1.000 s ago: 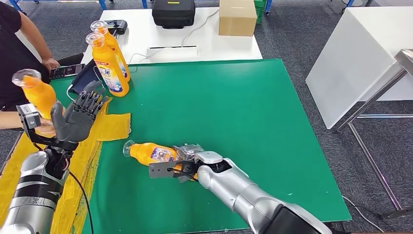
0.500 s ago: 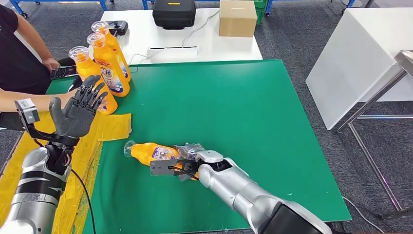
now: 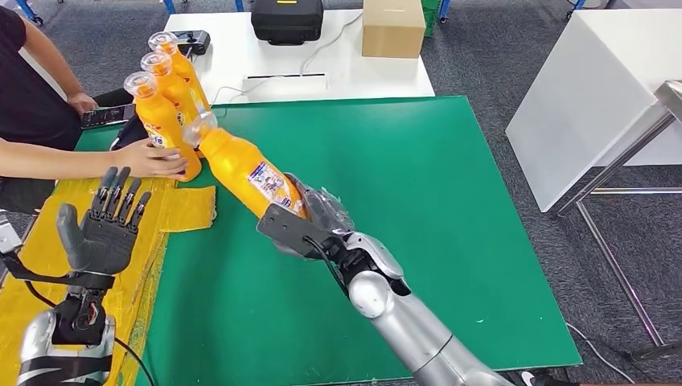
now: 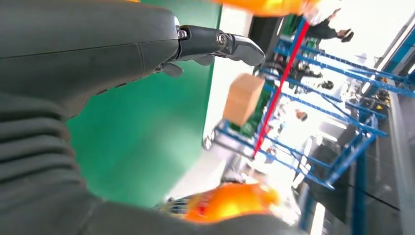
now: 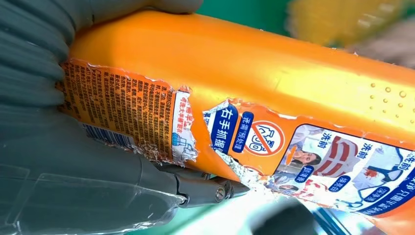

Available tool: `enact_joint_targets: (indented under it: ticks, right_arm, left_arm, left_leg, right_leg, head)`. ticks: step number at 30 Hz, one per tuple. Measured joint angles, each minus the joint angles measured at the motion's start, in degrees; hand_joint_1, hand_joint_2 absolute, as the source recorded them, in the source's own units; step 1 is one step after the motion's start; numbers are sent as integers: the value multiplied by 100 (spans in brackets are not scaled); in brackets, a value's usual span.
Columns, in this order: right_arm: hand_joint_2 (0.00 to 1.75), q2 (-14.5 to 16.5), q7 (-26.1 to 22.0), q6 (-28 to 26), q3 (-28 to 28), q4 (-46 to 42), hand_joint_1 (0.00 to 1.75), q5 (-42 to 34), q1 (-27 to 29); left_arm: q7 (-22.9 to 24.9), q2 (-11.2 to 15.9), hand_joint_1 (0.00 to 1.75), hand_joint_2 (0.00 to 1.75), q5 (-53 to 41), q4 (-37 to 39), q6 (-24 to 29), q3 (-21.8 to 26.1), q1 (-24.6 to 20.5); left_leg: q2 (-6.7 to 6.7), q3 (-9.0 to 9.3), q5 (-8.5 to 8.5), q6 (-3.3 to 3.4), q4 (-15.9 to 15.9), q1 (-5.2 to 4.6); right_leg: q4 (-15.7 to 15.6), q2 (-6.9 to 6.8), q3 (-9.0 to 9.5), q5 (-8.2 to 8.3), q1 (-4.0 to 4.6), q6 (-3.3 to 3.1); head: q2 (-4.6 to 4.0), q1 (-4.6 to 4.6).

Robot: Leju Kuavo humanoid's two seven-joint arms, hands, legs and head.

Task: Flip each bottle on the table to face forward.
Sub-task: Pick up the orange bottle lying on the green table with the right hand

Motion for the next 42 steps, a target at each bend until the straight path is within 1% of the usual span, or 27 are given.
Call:
enact_joint_targets:
  ticks: [4,8,12,15,20,25,35,42]
  right_arm:
    - [175,-98,-104,-110,39,-559,175,-73,135]
    - [175,-203,-198,-123,142,-809,175,-198,134]
    - [175,-237,-216,-55,314,-960,175,-248,134]
    - [175,-239,-213,-15,398,-1004,175,-259,132]
    - [175,-239,-199,35,433,-1008,175,-278,120]
    - [175,-245,-112,335,1030,-968,175,-388,-135]
    - [175,-205,-20,539,1541,-748,175,-492,-477]
    - [175,-114,54,740,2005,-555,175,-654,-815]
  left_arm:
    - [114,-85,0,175,488,-386,15,-183,365]
    - [110,-155,0,175,523,-768,20,-505,673]
    - [105,-188,0,175,521,-1046,18,-825,824]
    - [99,-199,0,175,520,-1145,12,-942,860]
    - [83,-200,0,175,520,-1174,-14,-981,870]
    - [-34,-188,0,175,521,-1403,-283,-1440,932]
    - [-117,-161,0,175,497,-1463,-324,-1718,925]
    - [-174,-105,0,175,599,-1463,-265,-1752,931]
  left_leg:
    - [0,1,0,0,0,0]
    - [-3,2,0,0,0,0]
    - [-3,2,0,0,0,0]
    - [-4,2,0,0,0,1]
    - [-3,1,0,0,0,1]
    - [-5,1,0,0,-1,1]
    - [-5,1,0,0,-1,1]
    - [-2,2,0,0,-1,2]
  right_leg:
    - [-1,0,1,0,0,0]
    - [-1,-3,4,1,0,0]
    - [0,-3,4,1,0,0]
    - [0,-3,4,1,0,0]
    - [0,-3,4,1,0,0]
    - [1,-4,5,1,0,0]
    - [0,-4,5,1,0,0]
    - [1,-3,3,1,0,0]
  head:
    - [0,-1]
    - [1,0]
    - [1,0]
    - [0,-2]
    - [0,-1]
    - [1,-1]
    - [0,-1]
    - [0,-1]
